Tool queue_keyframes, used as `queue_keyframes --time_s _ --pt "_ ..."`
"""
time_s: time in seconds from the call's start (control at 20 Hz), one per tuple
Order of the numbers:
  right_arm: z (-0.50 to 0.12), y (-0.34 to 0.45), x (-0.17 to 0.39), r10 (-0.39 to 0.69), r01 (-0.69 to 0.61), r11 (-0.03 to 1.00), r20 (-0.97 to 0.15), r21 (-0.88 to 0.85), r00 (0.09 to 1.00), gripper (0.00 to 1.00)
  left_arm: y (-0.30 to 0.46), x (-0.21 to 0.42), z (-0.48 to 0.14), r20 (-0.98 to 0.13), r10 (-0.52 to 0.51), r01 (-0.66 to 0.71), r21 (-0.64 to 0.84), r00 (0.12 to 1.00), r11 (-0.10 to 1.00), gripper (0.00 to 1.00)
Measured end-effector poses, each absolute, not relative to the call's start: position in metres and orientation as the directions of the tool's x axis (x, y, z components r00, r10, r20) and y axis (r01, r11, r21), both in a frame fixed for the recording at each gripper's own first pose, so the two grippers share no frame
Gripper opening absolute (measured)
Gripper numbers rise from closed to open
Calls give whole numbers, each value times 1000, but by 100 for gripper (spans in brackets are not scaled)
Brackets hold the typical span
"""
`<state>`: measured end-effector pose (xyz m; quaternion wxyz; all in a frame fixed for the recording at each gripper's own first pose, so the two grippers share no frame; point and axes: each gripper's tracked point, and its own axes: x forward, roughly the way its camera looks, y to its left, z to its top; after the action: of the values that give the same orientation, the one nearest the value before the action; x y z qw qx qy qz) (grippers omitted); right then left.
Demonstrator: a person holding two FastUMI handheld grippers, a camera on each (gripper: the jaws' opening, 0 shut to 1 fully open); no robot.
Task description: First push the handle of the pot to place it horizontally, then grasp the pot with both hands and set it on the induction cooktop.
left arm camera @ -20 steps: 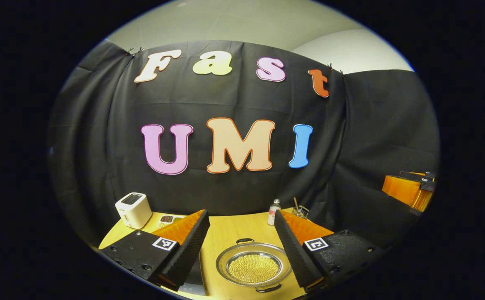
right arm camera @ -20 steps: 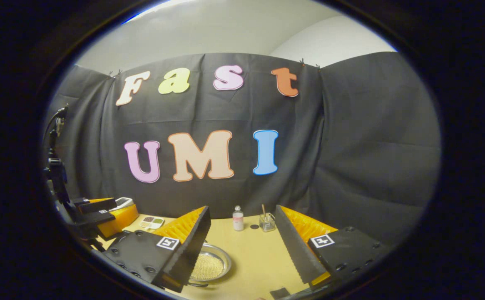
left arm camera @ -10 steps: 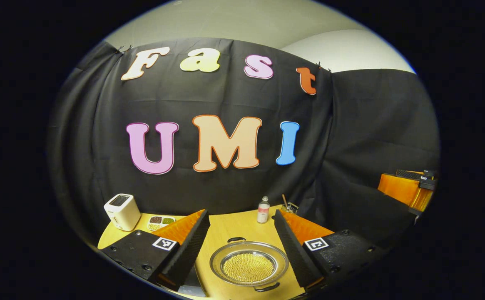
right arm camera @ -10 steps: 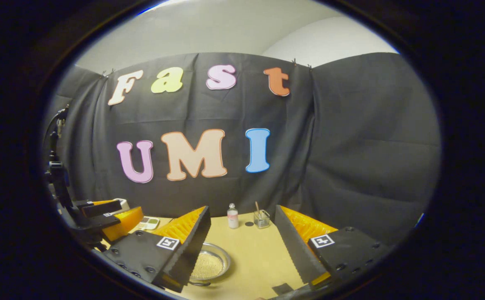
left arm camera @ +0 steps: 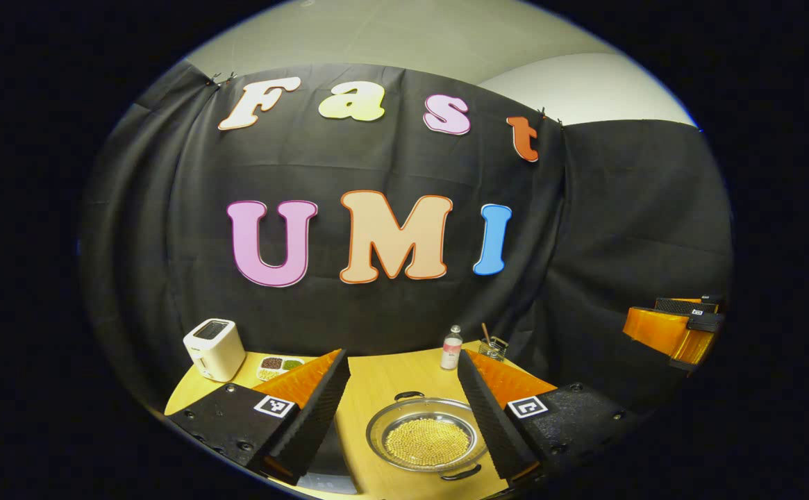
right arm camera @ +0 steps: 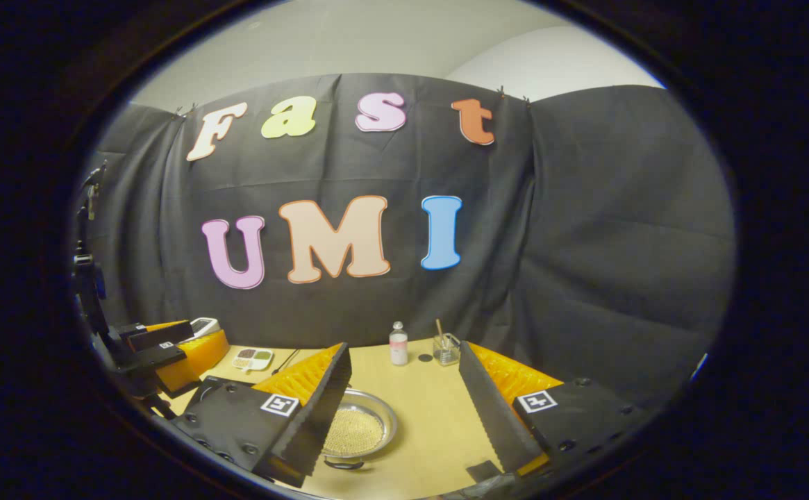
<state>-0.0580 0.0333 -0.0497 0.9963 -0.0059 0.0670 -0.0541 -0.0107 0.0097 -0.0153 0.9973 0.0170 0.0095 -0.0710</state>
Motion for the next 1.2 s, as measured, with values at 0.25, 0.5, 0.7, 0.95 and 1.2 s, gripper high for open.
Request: queue_keyframes --time_s 0.25,0.5,0.7,0.95,1.2 --pt "-72 56 -58 -50 46 999 -177 -27 983 60 29 -25 -17 -12 -103 104 33 995 994 96" --pt "-110 90 -62 36 -49 998 -255 -43 966 41 50 -41 -23 -7 -64 64 22 998 998 96" --pt "-149 117 -72 119 -143 988 -330 -51 936 50 68 -53 -24 -1 -17 17 28 1000 999 95" --pt "-220 137 -85 185 -182 982 -488 54 853 3 91 -67 -30 -7 33 -33 59 999 998 95" --pt "-289 161 -91 294 -169 953 -629 251 720 7 109 -77 -42 -31 66 -64 67 997 996 95"
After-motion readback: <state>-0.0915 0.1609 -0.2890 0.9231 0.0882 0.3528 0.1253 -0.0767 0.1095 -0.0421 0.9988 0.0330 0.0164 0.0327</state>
